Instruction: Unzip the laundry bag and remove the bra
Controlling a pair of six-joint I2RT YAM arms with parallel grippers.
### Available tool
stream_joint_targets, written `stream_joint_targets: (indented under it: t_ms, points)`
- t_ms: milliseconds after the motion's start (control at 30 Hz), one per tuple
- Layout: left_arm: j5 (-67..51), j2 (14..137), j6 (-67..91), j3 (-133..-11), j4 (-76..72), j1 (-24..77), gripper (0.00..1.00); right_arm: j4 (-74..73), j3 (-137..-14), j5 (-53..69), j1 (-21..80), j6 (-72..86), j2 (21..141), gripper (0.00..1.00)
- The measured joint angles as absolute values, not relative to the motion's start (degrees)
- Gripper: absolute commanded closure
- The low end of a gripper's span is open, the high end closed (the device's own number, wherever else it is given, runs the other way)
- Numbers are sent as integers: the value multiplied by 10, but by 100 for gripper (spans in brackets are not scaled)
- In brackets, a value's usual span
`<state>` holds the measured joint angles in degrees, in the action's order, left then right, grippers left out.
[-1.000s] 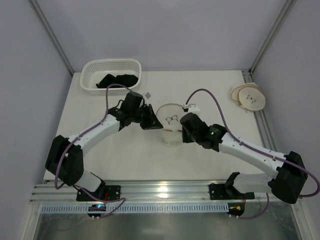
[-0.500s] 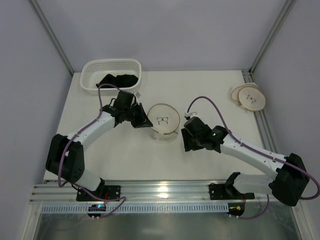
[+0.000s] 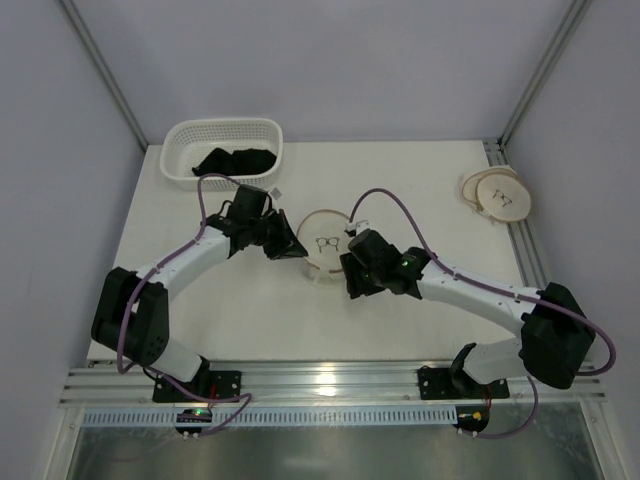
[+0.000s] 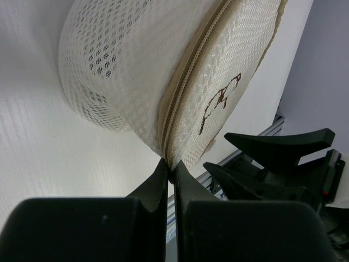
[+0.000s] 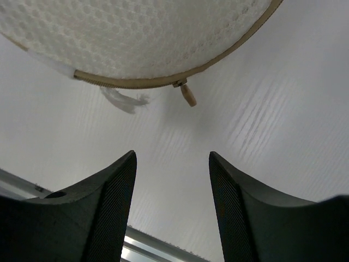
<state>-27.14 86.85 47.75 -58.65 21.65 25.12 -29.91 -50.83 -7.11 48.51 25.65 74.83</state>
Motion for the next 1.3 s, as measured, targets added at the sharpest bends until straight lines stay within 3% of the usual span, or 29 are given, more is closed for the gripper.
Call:
stream_joint_targets:
  t_ms: [500,667,867,1300]
  points:
    - [-282,868,475,-587,217,251,100,-250,-533,-126,449,201,824,43]
    - [-284,868,475,-587,216,251,100,-230,-547,-104,429,182,845,61]
    - [-287,868,475,-587,216,251,100,-215,-557,-78,425,170,870,96]
    - [-280,914,442,-655,256,251,100,-225,-533,-84,425,169,798,96]
